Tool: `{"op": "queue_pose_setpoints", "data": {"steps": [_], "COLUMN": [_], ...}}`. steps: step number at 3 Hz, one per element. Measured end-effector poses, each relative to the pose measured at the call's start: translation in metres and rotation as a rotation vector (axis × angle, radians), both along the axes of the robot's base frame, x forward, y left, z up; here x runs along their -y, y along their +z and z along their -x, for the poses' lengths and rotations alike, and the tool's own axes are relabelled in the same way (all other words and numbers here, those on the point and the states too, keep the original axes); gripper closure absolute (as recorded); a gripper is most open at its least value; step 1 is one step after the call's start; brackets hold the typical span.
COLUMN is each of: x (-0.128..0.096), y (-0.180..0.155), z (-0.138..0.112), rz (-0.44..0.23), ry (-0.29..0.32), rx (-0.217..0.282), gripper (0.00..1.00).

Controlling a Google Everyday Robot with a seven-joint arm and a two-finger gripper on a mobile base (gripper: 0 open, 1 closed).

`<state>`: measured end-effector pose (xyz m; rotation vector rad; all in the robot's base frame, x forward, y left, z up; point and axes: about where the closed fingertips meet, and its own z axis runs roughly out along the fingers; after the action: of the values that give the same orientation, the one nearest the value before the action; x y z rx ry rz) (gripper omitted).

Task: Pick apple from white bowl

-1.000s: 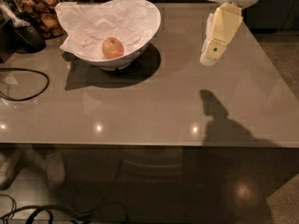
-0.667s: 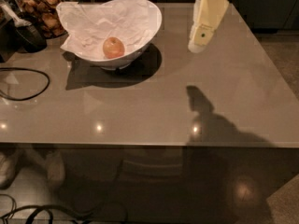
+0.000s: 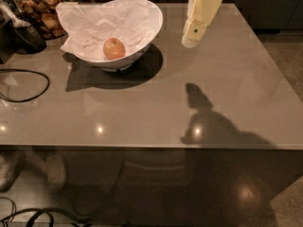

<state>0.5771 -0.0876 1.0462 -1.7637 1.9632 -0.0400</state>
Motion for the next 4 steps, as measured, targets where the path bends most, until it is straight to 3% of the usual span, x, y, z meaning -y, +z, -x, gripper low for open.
{"op": "queue_pose_setpoints", "data": {"steps": [1, 3, 4], "x": [-0.038, -0.044, -0.068], "y": [-0.004, -0.001, -0.010], "z": [-0.062, -0.071, -0.088], "rz": [-0.031, -0.067, -0.100], "ry": [0.015, 0.016, 0.038], "rx": [0.004, 0.033, 0.004], "gripper": [0.00, 0.00, 0.00]}}
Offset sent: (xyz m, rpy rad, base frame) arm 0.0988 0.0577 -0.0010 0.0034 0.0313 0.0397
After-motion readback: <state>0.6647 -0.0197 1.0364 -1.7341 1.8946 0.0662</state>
